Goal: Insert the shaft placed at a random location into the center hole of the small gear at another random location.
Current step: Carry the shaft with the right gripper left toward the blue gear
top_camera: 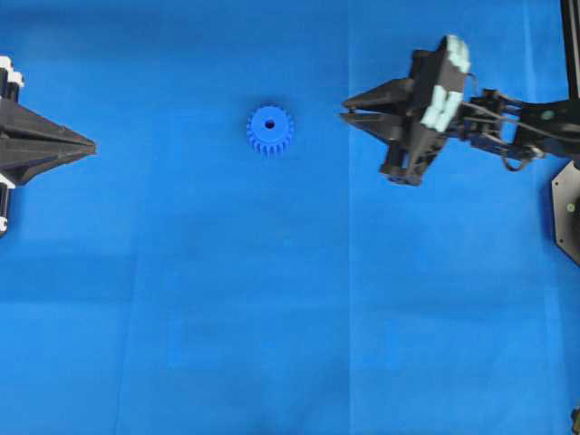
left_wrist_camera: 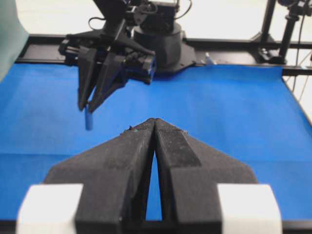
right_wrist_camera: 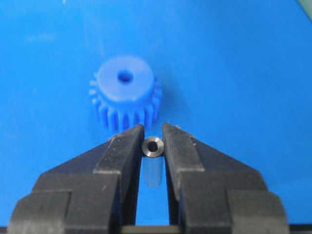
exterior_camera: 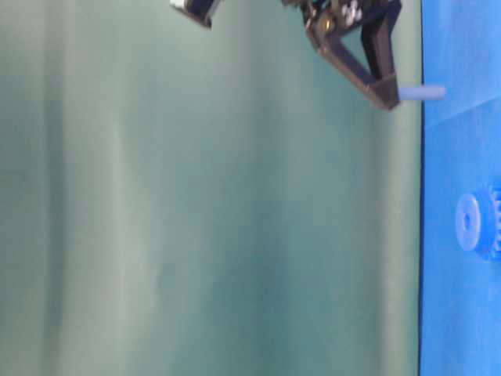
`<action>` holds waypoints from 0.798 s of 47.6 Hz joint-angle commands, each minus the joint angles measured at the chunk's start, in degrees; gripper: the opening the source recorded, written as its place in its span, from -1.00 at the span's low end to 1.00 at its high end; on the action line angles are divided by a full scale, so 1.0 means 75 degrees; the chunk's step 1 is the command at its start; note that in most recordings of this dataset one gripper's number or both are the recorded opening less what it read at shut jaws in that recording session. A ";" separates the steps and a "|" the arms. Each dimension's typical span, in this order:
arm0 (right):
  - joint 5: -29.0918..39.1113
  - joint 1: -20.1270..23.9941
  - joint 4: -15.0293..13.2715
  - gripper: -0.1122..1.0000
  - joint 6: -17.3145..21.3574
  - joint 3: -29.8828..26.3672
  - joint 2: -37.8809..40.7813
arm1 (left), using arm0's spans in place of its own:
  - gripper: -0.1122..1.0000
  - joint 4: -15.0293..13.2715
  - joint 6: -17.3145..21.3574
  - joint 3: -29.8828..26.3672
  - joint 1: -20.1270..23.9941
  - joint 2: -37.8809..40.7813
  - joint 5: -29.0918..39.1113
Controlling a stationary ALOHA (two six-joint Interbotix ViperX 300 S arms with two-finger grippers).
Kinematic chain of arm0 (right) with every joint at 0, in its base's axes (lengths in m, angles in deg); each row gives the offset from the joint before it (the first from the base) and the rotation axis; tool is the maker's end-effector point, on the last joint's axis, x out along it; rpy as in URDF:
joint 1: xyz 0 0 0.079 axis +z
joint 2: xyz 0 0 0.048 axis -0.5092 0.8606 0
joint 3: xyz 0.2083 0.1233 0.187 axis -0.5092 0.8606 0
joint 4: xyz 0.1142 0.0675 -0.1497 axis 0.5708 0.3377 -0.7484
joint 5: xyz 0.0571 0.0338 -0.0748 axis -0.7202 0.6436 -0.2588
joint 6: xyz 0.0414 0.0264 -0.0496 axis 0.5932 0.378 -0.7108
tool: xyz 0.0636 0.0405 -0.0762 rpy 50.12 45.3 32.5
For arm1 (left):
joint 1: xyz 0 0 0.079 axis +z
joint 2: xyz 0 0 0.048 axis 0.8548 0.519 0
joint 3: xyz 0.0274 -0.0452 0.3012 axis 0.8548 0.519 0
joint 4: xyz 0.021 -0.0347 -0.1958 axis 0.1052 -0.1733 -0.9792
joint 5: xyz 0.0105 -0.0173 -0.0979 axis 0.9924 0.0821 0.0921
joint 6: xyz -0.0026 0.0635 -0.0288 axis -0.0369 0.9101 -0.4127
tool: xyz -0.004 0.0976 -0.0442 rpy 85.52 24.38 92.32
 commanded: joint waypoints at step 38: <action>0.0855 0.0094 -0.0234 -0.75 -0.0012 -0.2906 0.1734 | -0.79 0.0000 -0.0012 -0.0082 0.0012 0.0023 0.0047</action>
